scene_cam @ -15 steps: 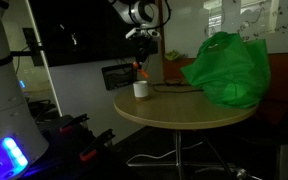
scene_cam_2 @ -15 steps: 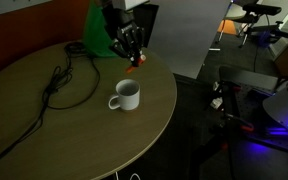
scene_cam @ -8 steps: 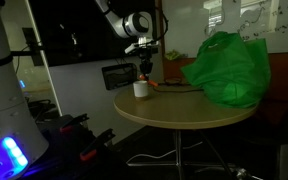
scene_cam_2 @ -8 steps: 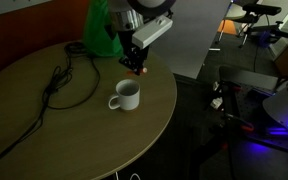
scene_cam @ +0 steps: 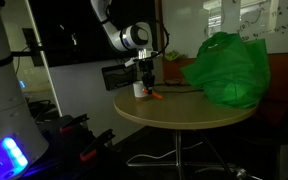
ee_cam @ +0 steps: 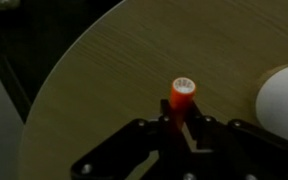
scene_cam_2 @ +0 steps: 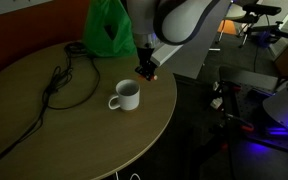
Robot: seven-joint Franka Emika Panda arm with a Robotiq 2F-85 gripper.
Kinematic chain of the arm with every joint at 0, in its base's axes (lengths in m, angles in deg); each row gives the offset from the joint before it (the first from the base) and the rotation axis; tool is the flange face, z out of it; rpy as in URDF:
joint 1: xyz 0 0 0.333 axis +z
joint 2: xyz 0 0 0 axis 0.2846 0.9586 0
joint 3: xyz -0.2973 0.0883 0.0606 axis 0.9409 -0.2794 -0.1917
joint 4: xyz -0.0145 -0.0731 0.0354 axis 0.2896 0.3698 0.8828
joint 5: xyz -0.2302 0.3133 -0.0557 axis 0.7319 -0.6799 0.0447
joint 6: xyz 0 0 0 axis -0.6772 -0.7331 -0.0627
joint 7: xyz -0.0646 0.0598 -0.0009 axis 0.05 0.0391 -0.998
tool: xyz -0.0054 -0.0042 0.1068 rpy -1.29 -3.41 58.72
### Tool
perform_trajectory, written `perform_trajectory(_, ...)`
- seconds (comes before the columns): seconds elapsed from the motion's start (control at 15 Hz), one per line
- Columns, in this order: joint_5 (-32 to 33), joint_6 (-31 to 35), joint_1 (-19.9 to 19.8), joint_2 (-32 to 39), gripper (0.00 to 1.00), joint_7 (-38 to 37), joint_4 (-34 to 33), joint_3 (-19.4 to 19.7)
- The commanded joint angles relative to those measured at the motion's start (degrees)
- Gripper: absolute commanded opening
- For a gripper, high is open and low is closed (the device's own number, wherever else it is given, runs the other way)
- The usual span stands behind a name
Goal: Remove the marker from the mug cup and place it on the table
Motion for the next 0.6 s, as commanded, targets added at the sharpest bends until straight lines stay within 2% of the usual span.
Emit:
perform_trajectory(0.0, 1.32, 3.27, 1.67, -0.97, 0.45, -2.63, 2.8, 1.51)
perform_trajectory(0.13, 1.38, 0.87, 1.7, -0.7, 0.52, -2.15, 1.86, 1.7)
perform_trajectory(0.53, -4.35, -10.59, -2.2, -4.45, 0.97, 5.21, -2.55, -1.04)
